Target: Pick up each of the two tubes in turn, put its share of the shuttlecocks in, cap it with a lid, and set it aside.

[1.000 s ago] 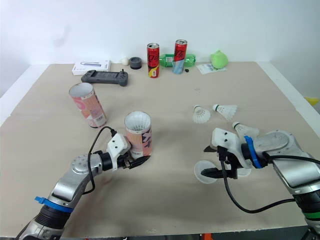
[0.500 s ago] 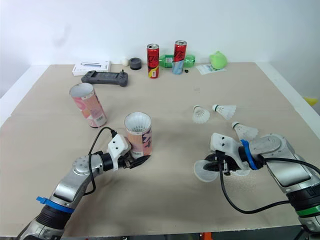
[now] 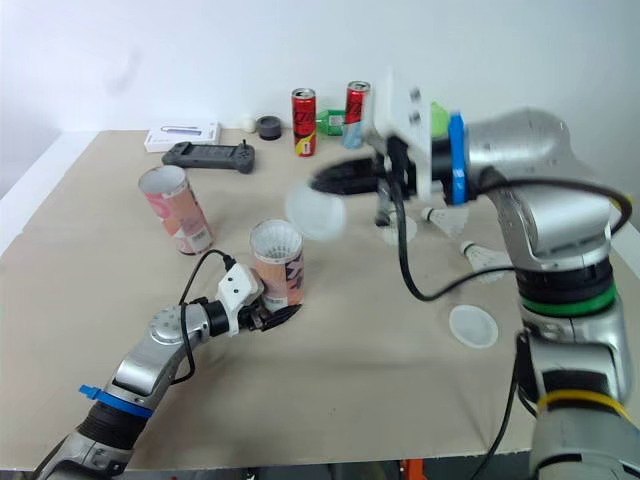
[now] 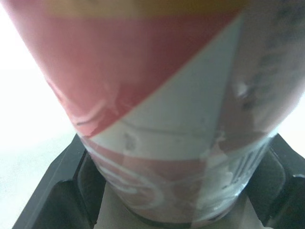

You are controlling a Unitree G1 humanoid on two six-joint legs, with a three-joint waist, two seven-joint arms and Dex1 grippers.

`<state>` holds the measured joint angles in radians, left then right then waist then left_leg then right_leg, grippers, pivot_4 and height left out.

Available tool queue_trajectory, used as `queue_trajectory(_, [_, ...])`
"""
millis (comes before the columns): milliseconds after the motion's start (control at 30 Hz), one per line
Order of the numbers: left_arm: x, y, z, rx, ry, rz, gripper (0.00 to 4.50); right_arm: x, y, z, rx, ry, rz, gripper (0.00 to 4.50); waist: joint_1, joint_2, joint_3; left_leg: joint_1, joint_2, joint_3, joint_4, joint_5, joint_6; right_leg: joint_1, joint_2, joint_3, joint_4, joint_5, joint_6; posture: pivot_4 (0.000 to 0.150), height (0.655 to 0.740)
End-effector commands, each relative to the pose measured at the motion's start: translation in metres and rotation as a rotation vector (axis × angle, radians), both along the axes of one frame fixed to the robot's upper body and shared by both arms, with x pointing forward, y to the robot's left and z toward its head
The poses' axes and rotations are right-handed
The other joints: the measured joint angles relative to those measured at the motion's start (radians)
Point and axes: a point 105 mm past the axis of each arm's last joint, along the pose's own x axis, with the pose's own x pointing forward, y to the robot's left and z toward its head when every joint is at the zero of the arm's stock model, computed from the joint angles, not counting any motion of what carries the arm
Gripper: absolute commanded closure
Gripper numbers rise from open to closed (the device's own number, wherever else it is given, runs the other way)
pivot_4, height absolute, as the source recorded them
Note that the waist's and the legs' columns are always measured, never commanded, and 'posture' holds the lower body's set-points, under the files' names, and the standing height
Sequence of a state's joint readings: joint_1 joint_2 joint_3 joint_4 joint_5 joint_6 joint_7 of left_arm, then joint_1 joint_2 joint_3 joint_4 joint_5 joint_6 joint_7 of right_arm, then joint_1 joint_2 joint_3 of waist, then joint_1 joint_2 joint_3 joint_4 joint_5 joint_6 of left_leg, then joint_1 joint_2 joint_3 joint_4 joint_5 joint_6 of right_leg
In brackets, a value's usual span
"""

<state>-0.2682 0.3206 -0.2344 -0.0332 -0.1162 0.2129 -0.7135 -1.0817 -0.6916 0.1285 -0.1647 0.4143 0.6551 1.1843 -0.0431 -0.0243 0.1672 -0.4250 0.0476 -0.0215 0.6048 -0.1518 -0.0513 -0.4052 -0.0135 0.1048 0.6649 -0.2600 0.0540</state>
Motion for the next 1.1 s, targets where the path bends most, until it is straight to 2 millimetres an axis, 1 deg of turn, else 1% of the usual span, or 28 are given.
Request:
queue_trajectory(33, [0.001, 0.004, -0.010, 0.031, 0.020, 0.029, 0.94, 0.008, 0.006, -0.001, -0.009, -0.009, -0.027, 4.45, 0.001, -0.001, 0.000, -0.001, 0.000, 0.000, 0.000, -0.001, -0.001, 0.001, -0.001, 0.000, 0.000, 0.000, 0.000, 0.150, 0.7400])
queue_trajectory(100, [-0.001, 0.003, -0.010, 0.031, 0.019, 0.028, 0.94, 0.011, 0.016, -0.009, -0.050, -0.018, -0.017, 4.45, 0.000, 0.000, 0.000, -0.006, -0.001, 0.002, 0.000, -0.001, 0.000, -0.002, -0.002, 0.002, 0.000, 0.001, 0.003, 0.150, 0.7400])
queue_trajectory(167, [-0.003, 0.004, -0.011, 0.032, 0.019, 0.032, 0.94, 0.015, 0.021, -0.017, -0.087, -0.030, -0.020, 4.45, -0.002, 0.000, 0.000, -0.005, -0.001, 0.002, 0.000, -0.001, 0.000, -0.002, -0.002, 0.002, 0.000, 0.002, 0.006, 0.150, 0.7400])
queue_trajectory(267, [-0.004, 0.006, -0.012, 0.035, 0.020, 0.042, 0.94, 0.017, 0.024, -0.024, -0.113, -0.033, -0.023, 4.45, -0.002, 0.000, 0.000, -0.005, -0.001, 0.001, -0.001, -0.001, 0.000, -0.002, 0.000, 0.001, 0.001, 0.002, 0.005, 0.150, 0.7400])
queue_trajectory(600, [-0.003, 0.006, -0.010, 0.037, 0.014, 0.049, 0.94, 0.012, 0.031, -0.044, -0.204, -0.037, 0.017, 4.45, -0.003, 0.001, 0.000, -0.005, 0.000, 0.001, -0.001, -0.001, 0.000, -0.002, 0.000, 0.001, 0.000, 0.002, 0.004, 0.150, 0.7400])
queue_trajectory(1000, [-0.004, 0.005, -0.010, 0.037, 0.009, 0.051, 0.94, 0.012, 0.034, -0.053, -0.279, -0.083, 0.046, 4.45, -0.003, 0.000, 0.000, -0.005, 0.000, 0.001, -0.001, -0.001, 0.000, -0.002, 0.000, 0.001, 0.000, 0.001, 0.003, 0.150, 0.7400])
queue_trajectory(1100, [-0.004, 0.006, -0.010, 0.038, 0.010, 0.053, 0.94, 0.014, 0.036, -0.057, -0.307, -0.102, 0.049, 4.45, -0.003, 0.000, 0.000, -0.005, 0.000, 0.001, -0.001, -0.001, 0.000, -0.002, 0.000, 0.001, 0.000, 0.001, 0.003, 0.150, 0.7400])
